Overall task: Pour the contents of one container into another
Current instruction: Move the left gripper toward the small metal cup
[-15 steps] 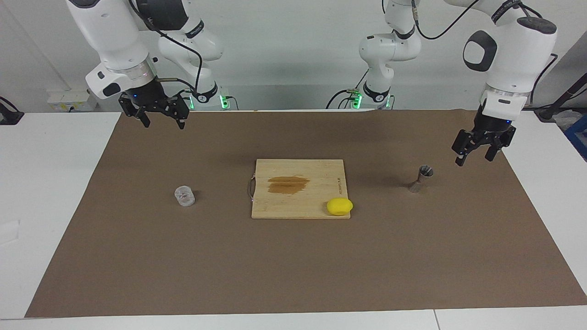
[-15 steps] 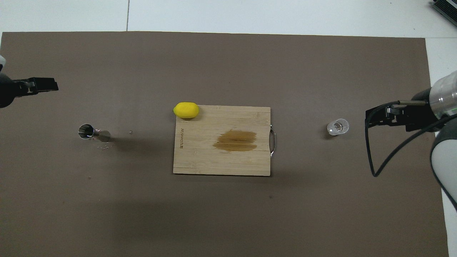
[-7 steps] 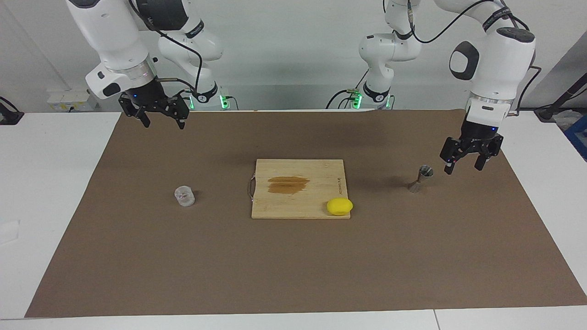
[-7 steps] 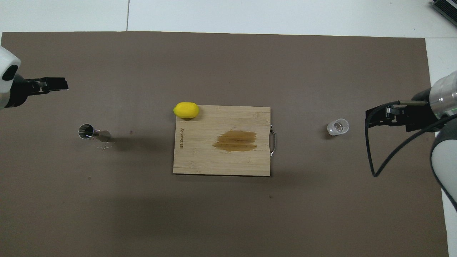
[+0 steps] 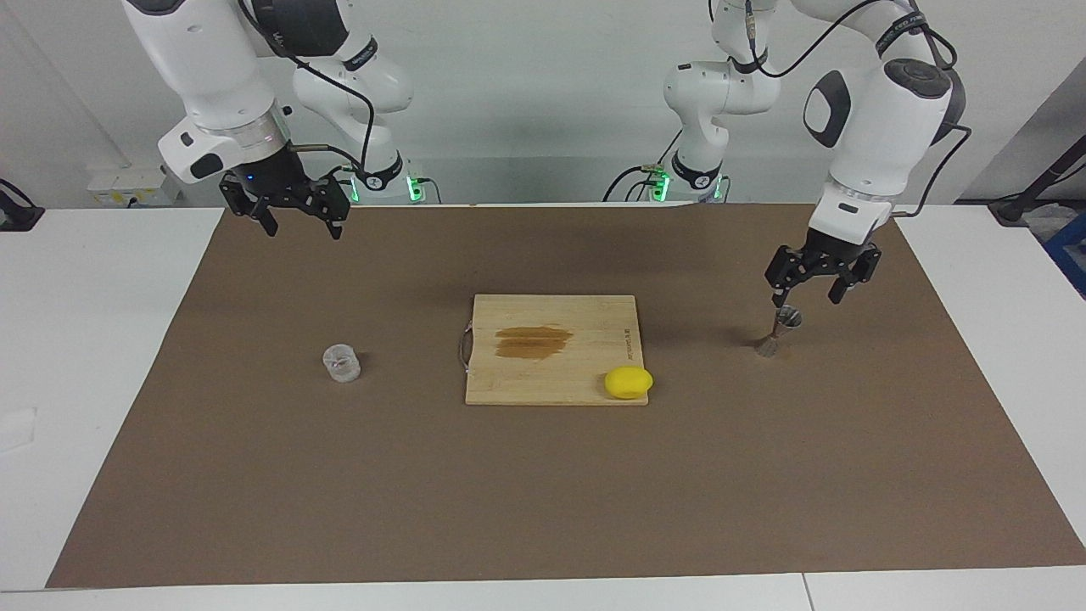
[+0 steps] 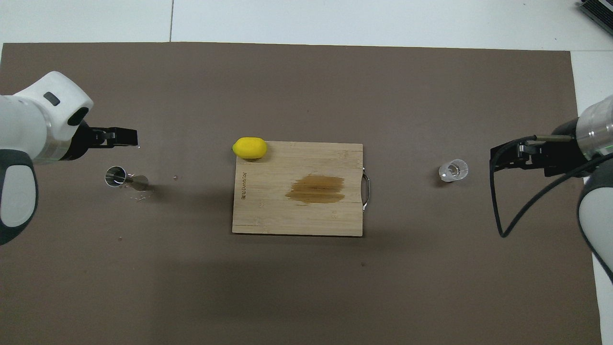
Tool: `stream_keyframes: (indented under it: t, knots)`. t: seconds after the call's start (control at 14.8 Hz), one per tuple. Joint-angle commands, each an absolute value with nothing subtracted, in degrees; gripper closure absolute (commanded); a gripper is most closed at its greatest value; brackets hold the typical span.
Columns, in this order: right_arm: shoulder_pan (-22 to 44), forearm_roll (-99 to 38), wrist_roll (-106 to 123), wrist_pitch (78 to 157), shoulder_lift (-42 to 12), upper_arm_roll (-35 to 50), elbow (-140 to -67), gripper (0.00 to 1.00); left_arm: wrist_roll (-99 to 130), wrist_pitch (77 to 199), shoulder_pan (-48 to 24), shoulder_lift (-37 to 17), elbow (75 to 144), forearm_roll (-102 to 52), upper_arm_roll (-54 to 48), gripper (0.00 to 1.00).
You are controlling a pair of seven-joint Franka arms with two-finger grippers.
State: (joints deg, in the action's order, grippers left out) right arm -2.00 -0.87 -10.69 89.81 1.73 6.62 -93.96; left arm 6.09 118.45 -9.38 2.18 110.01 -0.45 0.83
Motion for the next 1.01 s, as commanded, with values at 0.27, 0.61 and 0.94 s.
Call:
stream_keyframes:
  t: [0.27, 0.61, 0.94]
  knots:
    - [-2.9, -2.0, -9.5, 89.3, 3.1, 6.8, -95.2, 0.00, -2.7, 112.1, -10.2, 4.2, 110.7, -3.9, 1.6, 0.00]
    - [-2.9, -2.0, -9.5, 89.3, 3.1, 6.8, -95.2, 0.00, -33.6, 112.1, -2.0, 4.3, 110.7, -18.9, 1.6, 0.00]
    - [-2.9, -2.0, -9.5, 89.3, 3.1, 6.8, -95.2, 0.00, -49.5, 110.0, 5.2, 3.6, 111.2, -29.9, 1.6, 0.00]
